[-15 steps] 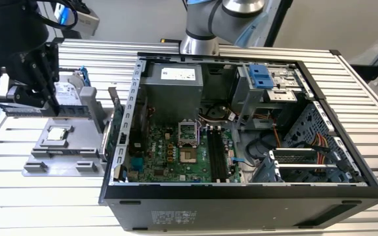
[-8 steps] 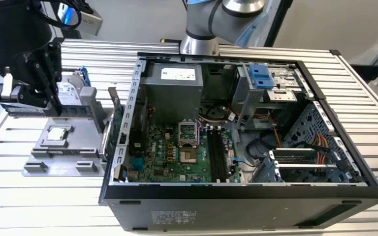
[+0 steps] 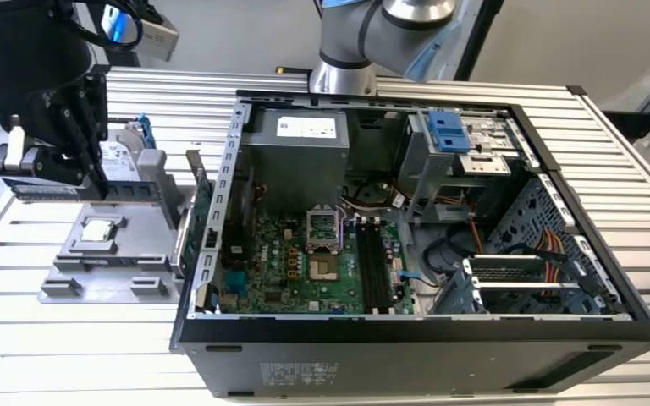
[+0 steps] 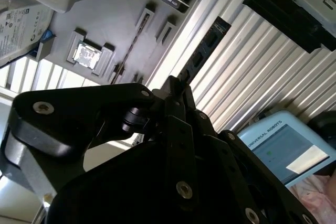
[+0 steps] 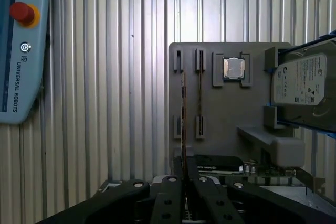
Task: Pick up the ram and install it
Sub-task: 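Pick up the ram and move it above insertion slot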
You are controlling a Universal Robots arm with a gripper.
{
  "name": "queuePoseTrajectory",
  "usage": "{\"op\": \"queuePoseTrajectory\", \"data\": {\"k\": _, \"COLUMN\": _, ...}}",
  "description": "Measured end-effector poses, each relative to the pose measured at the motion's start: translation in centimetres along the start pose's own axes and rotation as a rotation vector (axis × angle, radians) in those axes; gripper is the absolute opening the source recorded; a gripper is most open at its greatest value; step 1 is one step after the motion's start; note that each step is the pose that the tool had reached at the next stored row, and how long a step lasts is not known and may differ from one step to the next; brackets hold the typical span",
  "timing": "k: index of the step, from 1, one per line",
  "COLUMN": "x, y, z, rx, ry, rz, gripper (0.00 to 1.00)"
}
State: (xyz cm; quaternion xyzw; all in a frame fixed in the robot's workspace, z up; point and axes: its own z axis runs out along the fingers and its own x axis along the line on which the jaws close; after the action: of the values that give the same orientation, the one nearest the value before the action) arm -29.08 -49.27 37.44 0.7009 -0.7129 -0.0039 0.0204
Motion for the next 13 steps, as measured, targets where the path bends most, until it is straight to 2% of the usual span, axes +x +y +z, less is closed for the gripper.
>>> {"op": "queuePoseTrajectory", "data": {"k": 13, "x": -0.01, "y": -0.37, "z": -0.01, "rx": 0.0000, "ry": 0.0000, "rz": 0.000, "gripper": 0.00}}
